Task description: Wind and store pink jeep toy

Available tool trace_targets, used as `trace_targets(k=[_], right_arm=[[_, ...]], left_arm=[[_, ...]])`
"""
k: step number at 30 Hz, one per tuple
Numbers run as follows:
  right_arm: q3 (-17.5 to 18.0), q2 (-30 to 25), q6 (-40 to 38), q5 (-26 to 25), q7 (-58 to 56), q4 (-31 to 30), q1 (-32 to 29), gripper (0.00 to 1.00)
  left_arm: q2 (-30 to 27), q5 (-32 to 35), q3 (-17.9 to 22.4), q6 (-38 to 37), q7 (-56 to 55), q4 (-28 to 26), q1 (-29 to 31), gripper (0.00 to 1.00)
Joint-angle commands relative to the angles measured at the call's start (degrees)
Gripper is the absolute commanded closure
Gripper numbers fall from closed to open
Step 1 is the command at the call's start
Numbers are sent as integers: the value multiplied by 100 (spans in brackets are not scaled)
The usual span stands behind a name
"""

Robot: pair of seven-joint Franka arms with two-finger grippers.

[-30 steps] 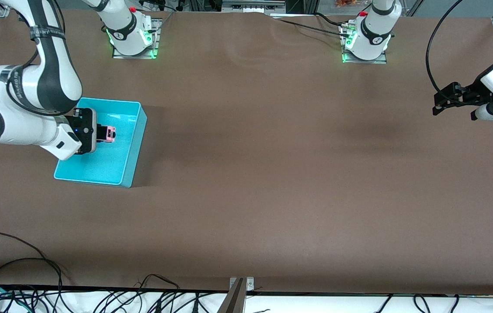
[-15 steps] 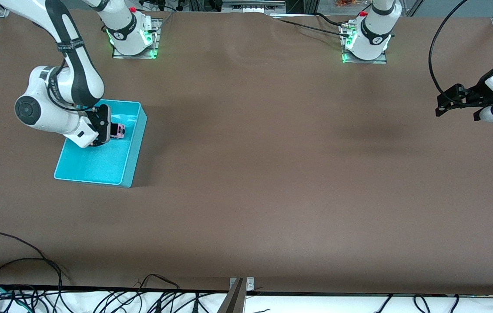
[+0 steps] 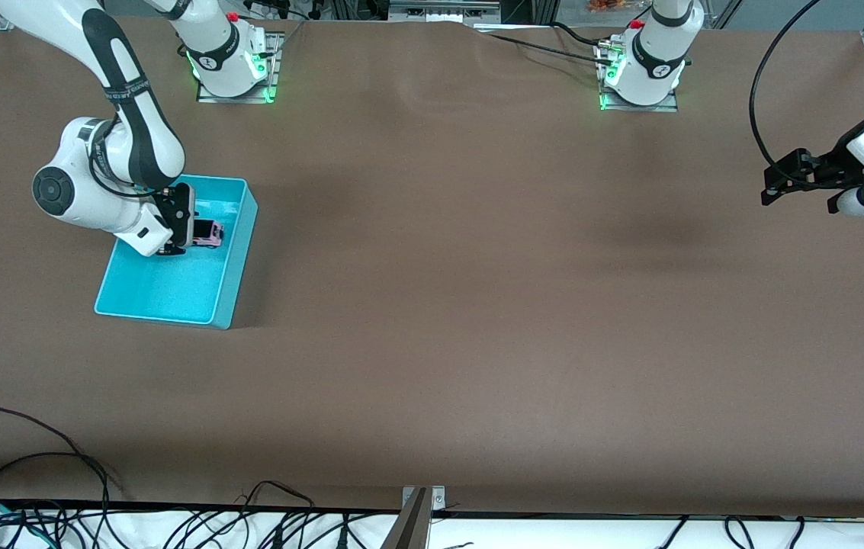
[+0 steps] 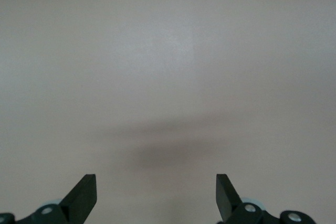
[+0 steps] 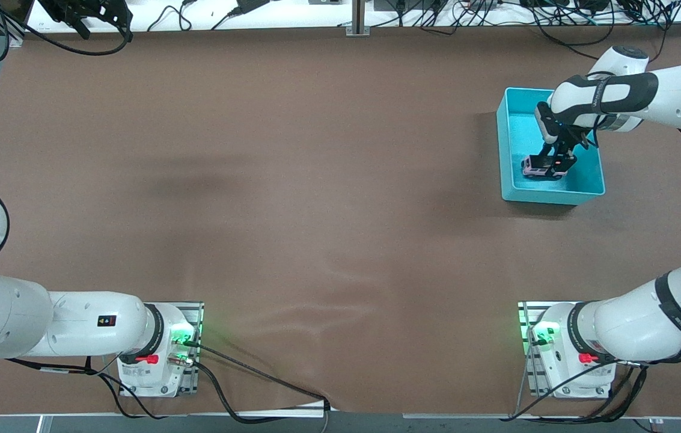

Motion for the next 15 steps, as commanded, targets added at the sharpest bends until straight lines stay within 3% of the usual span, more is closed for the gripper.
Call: trace_targets(k=[1,6,10,15], right_arm=[[18,-80,-20,172,-190,103,-21,0],[35,-141,-476,172,-120,638,5,0],[35,-141,-1065,172,37,1420,14,0],[35,-150,-1987,163,1292,2360,23,0]], left_arm=[[88,-116,-29,-109,-6,206,43,0],[88,-116,-29,-109,-6,206,43,0],[88,-116,-38,-109,-15,206,34,0],[79,-116,-38,-117,-15,206,43,0]])
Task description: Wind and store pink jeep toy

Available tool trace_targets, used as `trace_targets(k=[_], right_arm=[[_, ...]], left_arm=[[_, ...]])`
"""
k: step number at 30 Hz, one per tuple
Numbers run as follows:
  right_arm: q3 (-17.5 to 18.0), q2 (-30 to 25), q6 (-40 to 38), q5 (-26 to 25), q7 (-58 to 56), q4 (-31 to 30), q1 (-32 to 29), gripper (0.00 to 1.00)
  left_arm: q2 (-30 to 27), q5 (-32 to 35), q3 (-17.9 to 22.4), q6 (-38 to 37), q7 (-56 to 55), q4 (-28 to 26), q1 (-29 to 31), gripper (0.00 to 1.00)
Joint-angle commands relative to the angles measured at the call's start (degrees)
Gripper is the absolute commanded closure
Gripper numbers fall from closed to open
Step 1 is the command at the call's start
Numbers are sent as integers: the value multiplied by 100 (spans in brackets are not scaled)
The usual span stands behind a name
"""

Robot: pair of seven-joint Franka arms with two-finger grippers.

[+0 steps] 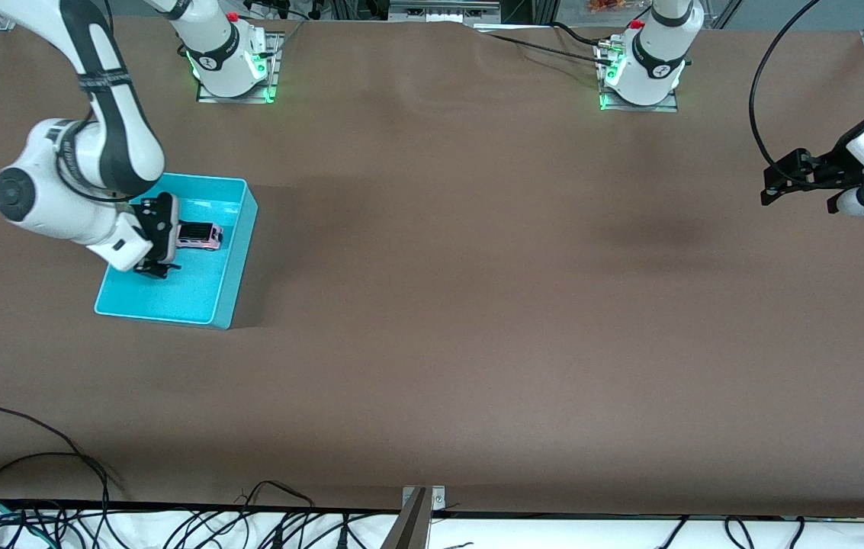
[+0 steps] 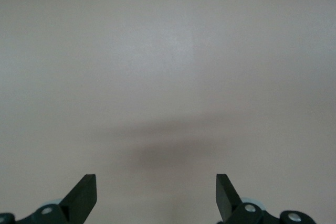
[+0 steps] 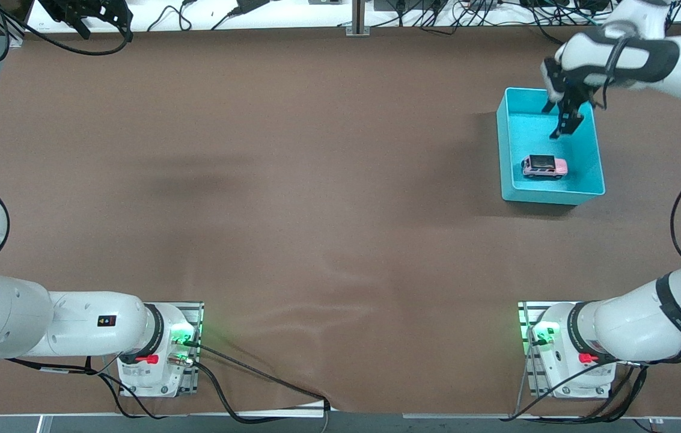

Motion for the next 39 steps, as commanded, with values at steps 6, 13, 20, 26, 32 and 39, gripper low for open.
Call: trace_targets(k=[6,13,20,26,32,39], right_arm=[[23,-34,-1871,31,2675,1967,5,0],[93,-86,-2548,-223,5030,2828,31,0],[129,-95,-3005,-522,6692,3497,31,0],[76,-104,-3278,-741,8046,3919,22,0],[120,-130,-3542,-1286,8433,4271,49,0],[120,-481,-3630,-1393,9287,4035,57,0]], left_arm=[[78,-121,-34,-117,-15,202,43,0],[78,-112,-43,-109,-15,202,52,0],[87,-112,-25,-109,-6,202,61,0],[87,-121,-25,-109,-6,202,52,0],[87,-121,-25,-109,-6,202,52,0],[87,-121,-25,-109,-15,202,52,0]])
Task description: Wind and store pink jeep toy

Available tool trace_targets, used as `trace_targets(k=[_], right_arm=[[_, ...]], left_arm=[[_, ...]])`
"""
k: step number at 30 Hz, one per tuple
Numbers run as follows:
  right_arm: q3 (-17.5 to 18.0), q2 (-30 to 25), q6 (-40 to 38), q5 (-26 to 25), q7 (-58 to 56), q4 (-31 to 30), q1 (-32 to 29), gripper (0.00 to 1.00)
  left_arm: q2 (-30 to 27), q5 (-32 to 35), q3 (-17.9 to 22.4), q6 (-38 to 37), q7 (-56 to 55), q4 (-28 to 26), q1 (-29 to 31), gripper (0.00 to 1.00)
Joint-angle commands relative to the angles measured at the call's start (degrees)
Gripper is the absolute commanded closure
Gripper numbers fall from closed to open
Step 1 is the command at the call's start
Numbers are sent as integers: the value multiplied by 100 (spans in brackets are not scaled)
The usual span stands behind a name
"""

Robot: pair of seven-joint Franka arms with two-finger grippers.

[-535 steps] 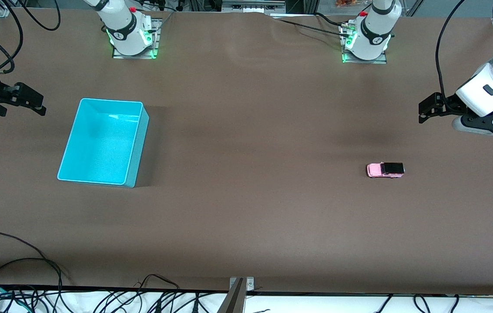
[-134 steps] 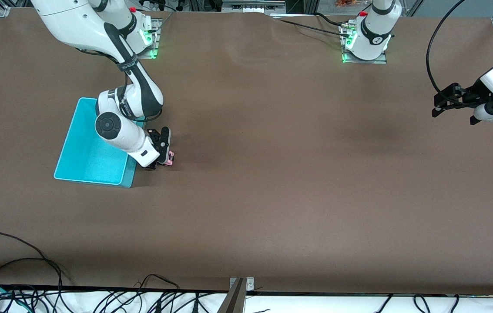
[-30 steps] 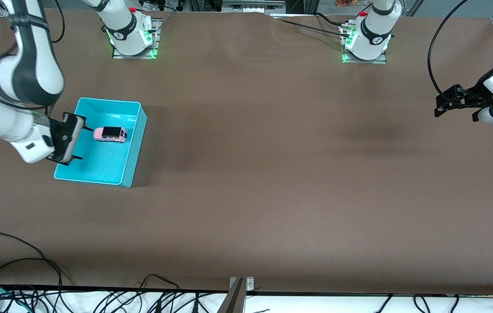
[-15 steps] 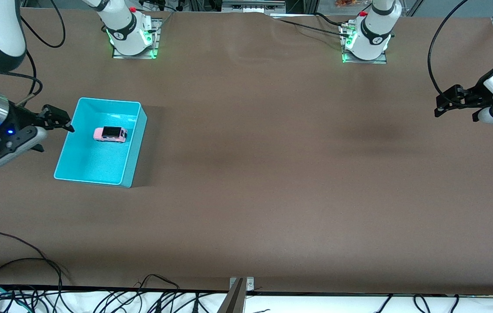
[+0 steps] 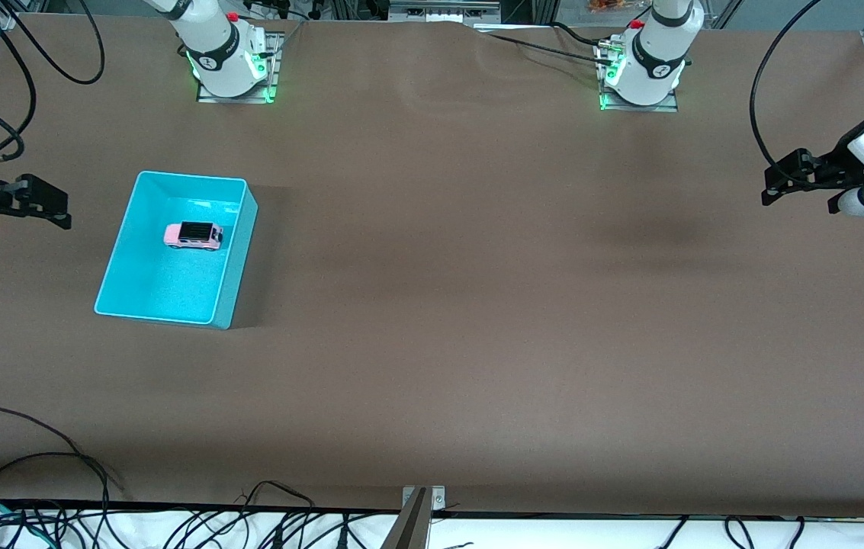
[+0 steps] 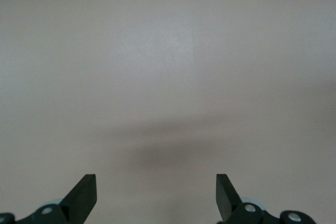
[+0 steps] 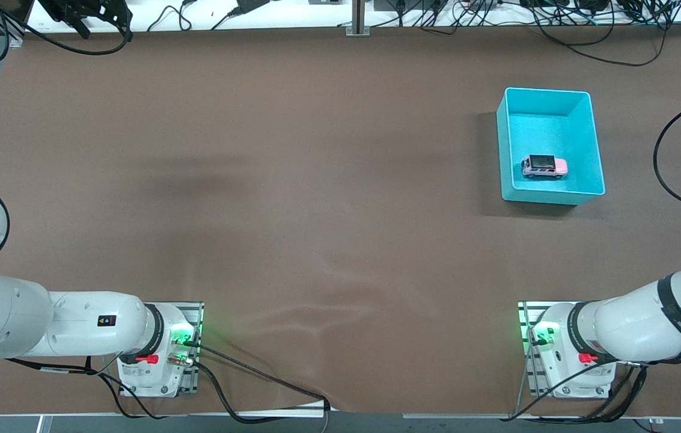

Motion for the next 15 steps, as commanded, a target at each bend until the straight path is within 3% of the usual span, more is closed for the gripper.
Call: trace_targets(k=[1,10,15], right_arm=[[29,-359,-204,-163,542,-273,26,0],[12,-1536,472,-145,551,-1863,43,0],[-6,-1907,526,-163,551,-2313,35,0]], left_arm=[[83,-118,-19,-109,-15,194,39,0],[83,-127,-19,-109,-15,202,30,0],[83,-118,-28,-109,-15,290,22,0]])
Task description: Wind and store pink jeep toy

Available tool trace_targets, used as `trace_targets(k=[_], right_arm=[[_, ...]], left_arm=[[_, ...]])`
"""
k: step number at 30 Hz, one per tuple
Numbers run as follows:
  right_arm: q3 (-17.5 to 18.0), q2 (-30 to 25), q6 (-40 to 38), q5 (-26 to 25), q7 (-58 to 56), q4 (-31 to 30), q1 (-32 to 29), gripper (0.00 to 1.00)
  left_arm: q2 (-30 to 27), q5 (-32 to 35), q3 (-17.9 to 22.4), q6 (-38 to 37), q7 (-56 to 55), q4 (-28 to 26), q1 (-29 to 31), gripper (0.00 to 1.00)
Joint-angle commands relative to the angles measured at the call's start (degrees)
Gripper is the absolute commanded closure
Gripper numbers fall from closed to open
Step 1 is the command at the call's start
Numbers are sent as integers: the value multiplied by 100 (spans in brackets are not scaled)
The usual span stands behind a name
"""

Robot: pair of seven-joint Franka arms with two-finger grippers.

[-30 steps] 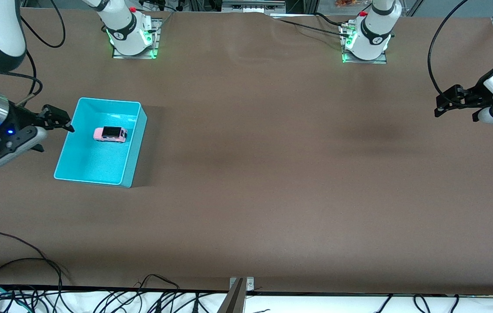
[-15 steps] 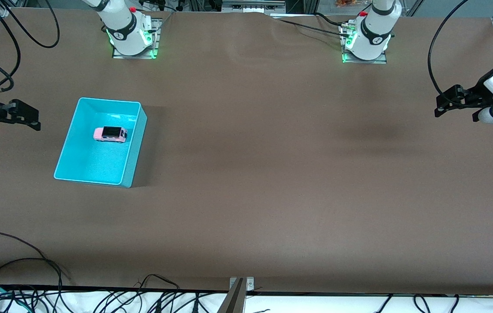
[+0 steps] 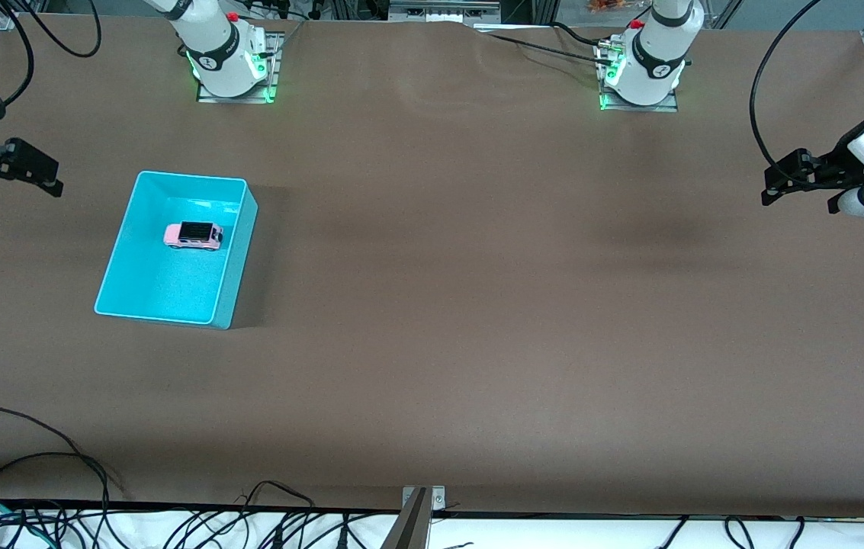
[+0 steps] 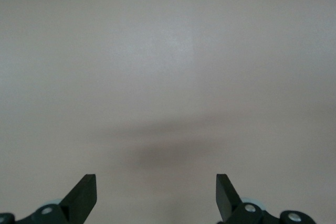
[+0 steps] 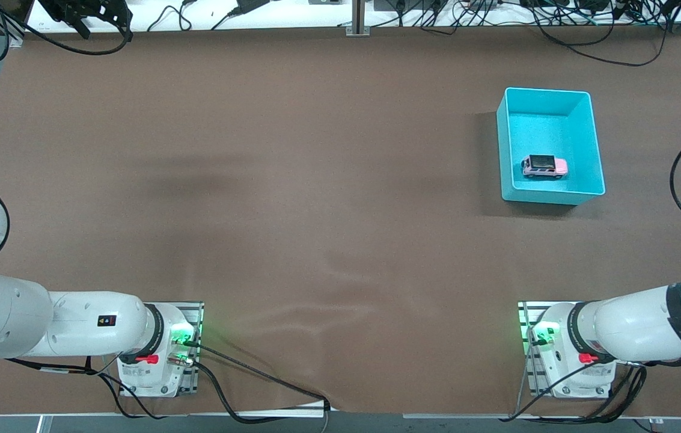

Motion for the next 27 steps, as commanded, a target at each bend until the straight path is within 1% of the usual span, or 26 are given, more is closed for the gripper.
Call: trace_targets(k=[1,8,15,27], right_arm=[[2,-742,277,-136,111,-920,40,0],[20,-531,285,-127,41,-710,40,0],[37,-101,233,-110,15,-314,49,0],[29,-92,268,-83,15,-314,84,0]], left_arm=[[91,-116,-28,-109,-15,315,14,0],[127,-116,-28,-117,-24,341,-21,0],[127,-116,-36,-161,-24,341,-21,0],[127,-125,-36,-196,-24,429,5,0]])
